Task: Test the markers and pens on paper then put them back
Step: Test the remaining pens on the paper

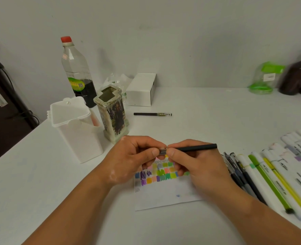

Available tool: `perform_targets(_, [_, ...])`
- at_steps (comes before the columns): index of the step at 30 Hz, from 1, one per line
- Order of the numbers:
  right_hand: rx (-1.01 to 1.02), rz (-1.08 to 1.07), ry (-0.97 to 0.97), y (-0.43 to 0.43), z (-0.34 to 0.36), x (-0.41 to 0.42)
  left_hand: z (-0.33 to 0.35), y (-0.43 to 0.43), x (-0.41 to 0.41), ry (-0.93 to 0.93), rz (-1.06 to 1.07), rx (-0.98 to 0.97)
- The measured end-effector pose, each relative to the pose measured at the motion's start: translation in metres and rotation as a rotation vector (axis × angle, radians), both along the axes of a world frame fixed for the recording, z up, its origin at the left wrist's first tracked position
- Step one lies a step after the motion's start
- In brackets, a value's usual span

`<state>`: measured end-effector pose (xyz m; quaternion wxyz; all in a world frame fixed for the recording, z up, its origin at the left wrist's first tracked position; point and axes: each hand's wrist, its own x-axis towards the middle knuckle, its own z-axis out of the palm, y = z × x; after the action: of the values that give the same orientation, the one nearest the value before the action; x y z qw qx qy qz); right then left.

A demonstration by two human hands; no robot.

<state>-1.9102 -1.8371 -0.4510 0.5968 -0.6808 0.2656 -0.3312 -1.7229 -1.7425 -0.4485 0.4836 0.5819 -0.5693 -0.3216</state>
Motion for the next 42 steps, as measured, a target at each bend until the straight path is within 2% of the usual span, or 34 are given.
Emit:
perform_targets(3, [0.026,0.012,-0.033,0.001,0.001,0.0,-0.001,-0.001,0.001,0.017,0.001,-0.023])
perform_targets(7, [0.002,0.072,-0.028,-0.003,0.008,-0.005,-0.001,-0.002,0.0,-0.08,0.038,-0.028])
perform_targets(9, [0.071,0.153,-0.013,-0.01,0.017,-0.013,-0.001,-0.001,0.003,-0.103,0.084,-0.023])
perform_targets(11, [0.146,0.257,0.072,-0.016,0.029,-0.023,-0.001,0.0,0.005,-0.097,0.099,-0.016])
perform_targets(13, [0.059,0.292,0.23,-0.016,0.038,-0.029,-0.003,-0.001,0.003,-0.096,0.058,-0.012])
perform_targets(15, [-0.168,0.228,0.422,-0.01,0.043,-0.03,-0.005,-0.002,-0.003,-0.129,0.013,-0.033])
perform_targets(17, [-0.312,0.187,0.576,-0.005,0.044,-0.032,-0.007,-0.004,-0.006,-0.135,-0.001,-0.023])
perform_targets(19, [-0.355,0.112,0.643,-0.002,0.046,-0.043,-0.008,-0.004,-0.003,-0.198,0.04,0.031])
perform_targets(24, [-0.505,-0.286,0.807,-0.023,0.041,-0.102,-0.012,-0.004,0.01,-0.46,0.154,0.081])
perform_targets(28, [-0.564,-0.362,0.952,-0.032,0.023,-0.125,-0.018,-0.005,0.016,-0.571,0.174,0.117])
perform_targets(31, [-0.572,-0.353,0.982,-0.032,0.011,-0.128,-0.022,-0.005,0.021,-0.593,0.199,0.136])
perform_targets(37, [-0.622,-0.392,0.906,-0.044,0.018,-0.117,-0.024,-0.005,0.024,-0.583,0.237,0.114])
perform_targets(42, [-0.773,-0.238,0.829,-0.074,0.042,-0.033,-0.026,-0.005,0.025,-0.493,0.276,0.102])
